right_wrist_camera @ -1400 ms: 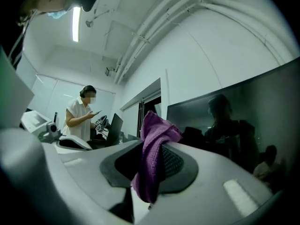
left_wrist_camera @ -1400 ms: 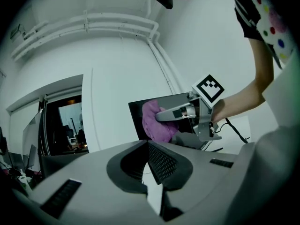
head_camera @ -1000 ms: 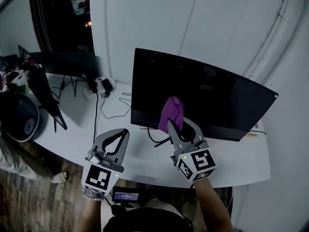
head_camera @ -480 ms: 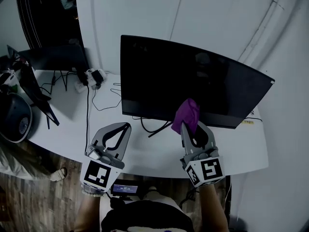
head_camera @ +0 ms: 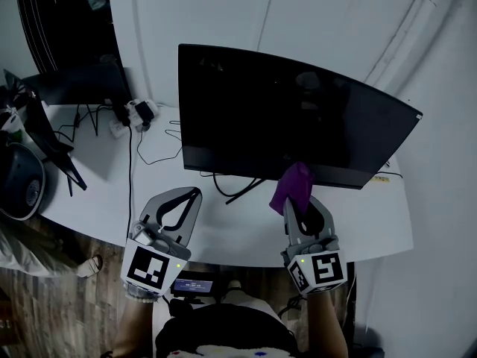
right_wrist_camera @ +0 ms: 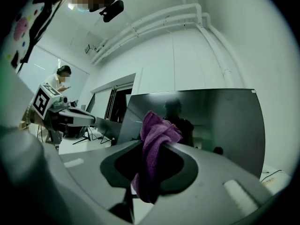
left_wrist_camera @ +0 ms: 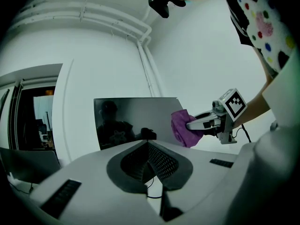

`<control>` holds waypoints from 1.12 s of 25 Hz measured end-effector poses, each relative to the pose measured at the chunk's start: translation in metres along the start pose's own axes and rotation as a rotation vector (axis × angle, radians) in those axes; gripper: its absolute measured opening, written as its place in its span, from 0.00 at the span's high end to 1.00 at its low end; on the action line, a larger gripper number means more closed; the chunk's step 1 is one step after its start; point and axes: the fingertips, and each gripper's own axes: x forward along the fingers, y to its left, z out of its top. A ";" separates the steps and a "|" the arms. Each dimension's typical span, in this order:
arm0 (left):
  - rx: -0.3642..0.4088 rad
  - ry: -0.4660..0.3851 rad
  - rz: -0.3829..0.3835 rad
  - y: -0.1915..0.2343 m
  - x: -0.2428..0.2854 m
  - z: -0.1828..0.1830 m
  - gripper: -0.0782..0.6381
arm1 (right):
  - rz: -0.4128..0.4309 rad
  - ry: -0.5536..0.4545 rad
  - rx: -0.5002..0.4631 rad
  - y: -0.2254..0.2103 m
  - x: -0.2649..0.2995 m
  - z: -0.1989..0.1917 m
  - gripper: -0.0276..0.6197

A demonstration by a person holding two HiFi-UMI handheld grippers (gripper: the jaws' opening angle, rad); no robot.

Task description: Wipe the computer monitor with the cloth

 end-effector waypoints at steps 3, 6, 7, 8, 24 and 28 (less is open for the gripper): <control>0.001 0.003 -0.006 -0.002 0.000 0.000 0.88 | -0.002 0.001 -0.003 0.000 -0.001 0.001 0.82; 0.007 0.000 -0.007 -0.003 0.000 0.000 0.88 | 0.009 -0.001 -0.012 0.003 0.001 0.001 0.82; 0.009 0.000 -0.006 -0.003 0.000 0.000 0.88 | 0.012 -0.003 -0.012 0.005 0.001 0.001 0.82; 0.010 0.000 -0.005 -0.003 0.000 0.000 0.88 | 0.015 -0.005 -0.011 0.007 0.002 0.001 0.82; 0.009 -0.001 0.004 -0.004 0.000 0.002 0.88 | 0.039 -0.007 -0.022 0.012 0.006 0.006 0.82; 0.008 -0.001 0.007 -0.004 0.000 0.001 0.88 | 0.042 -0.005 -0.026 0.012 0.007 0.004 0.82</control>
